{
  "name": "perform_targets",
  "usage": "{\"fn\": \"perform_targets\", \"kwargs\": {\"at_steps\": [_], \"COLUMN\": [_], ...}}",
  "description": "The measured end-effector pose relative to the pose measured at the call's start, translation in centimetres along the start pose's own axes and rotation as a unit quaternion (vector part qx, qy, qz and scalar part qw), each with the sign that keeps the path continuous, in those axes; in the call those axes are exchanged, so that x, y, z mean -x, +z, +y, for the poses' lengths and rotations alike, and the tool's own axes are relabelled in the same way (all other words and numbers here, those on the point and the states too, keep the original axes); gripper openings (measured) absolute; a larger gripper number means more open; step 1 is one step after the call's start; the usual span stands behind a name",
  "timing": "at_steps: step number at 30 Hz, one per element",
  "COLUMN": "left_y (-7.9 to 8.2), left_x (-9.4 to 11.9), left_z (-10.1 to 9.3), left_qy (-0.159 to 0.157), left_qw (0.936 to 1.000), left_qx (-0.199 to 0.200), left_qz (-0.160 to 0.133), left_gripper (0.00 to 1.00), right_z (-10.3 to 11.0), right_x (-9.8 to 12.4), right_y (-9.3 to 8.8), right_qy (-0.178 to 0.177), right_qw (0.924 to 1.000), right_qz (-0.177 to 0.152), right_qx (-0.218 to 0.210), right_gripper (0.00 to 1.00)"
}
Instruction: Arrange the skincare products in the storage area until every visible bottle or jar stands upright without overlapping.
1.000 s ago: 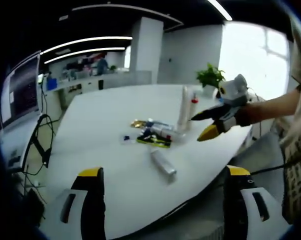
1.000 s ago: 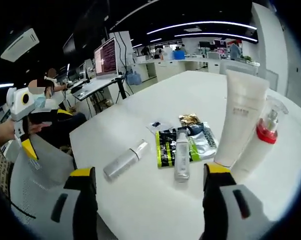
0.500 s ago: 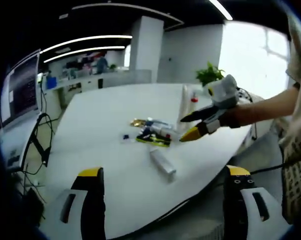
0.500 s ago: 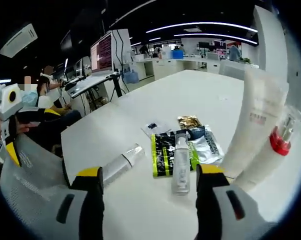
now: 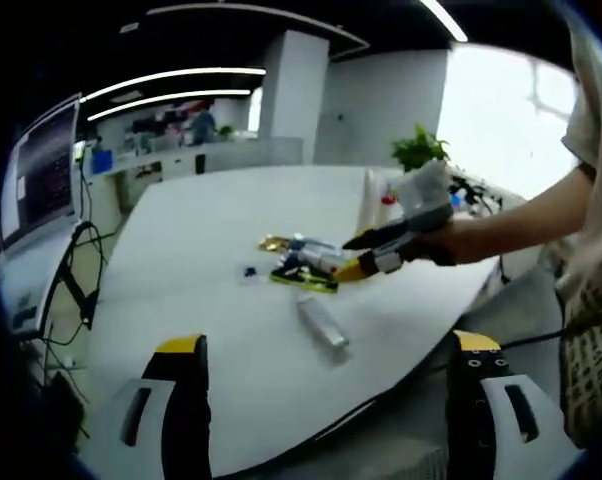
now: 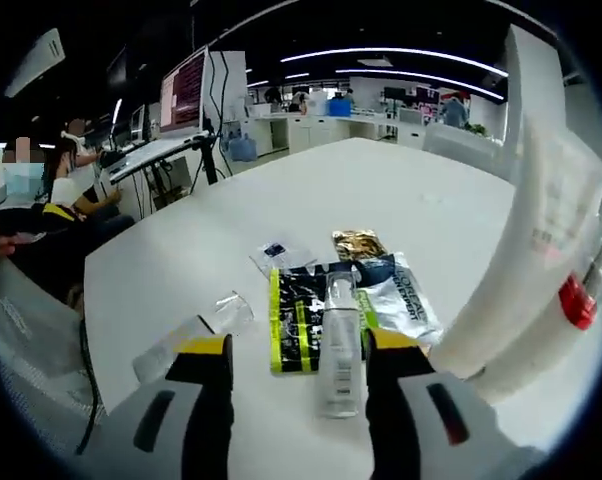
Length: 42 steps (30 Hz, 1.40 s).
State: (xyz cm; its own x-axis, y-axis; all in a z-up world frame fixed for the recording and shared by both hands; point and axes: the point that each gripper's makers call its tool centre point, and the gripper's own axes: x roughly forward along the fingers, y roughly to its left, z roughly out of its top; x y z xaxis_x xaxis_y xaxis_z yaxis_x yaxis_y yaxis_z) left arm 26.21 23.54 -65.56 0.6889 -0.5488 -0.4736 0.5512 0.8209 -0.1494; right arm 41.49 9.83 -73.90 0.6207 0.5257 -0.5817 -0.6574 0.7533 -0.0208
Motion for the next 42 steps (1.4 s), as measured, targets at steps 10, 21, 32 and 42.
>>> {"fn": "perform_targets", "kwargs": {"at_steps": [10, 21, 32, 42], "left_y": [0.2, 0.0, 0.0, 0.0], "left_x": [0.0, -0.1, -0.1, -0.1], "left_z": [0.0, -0.1, 0.0, -0.1], "left_qy": [-0.003, -0.004, -0.002, -0.002], "left_qw": [0.9999, 1.0, 1.0, 1.0], "left_qx": [0.012, 0.006, 0.005, 0.005], "left_qz": [-0.002, 0.003, 0.003, 0.003], "left_gripper": [0.96, 0.96, 0.96, 0.96], "right_z": [-1.9, -2.6, -2.8, -2.8], "right_x": [-1.2, -2.0, -2.3, -1.9], "right_y": [-1.2, -1.7, -2.8, -2.6], "right_qy": [-0.037, -0.041, -0.047, -0.051], "right_qw": [0.999, 0.9978, 0.9944, 0.9945], "right_qz": [0.018, 0.041, 0.086, 0.083], "right_qx": [0.015, 0.032, 0.038, 0.038], "right_gripper": [0.33, 0.23, 0.22, 0.2]}}
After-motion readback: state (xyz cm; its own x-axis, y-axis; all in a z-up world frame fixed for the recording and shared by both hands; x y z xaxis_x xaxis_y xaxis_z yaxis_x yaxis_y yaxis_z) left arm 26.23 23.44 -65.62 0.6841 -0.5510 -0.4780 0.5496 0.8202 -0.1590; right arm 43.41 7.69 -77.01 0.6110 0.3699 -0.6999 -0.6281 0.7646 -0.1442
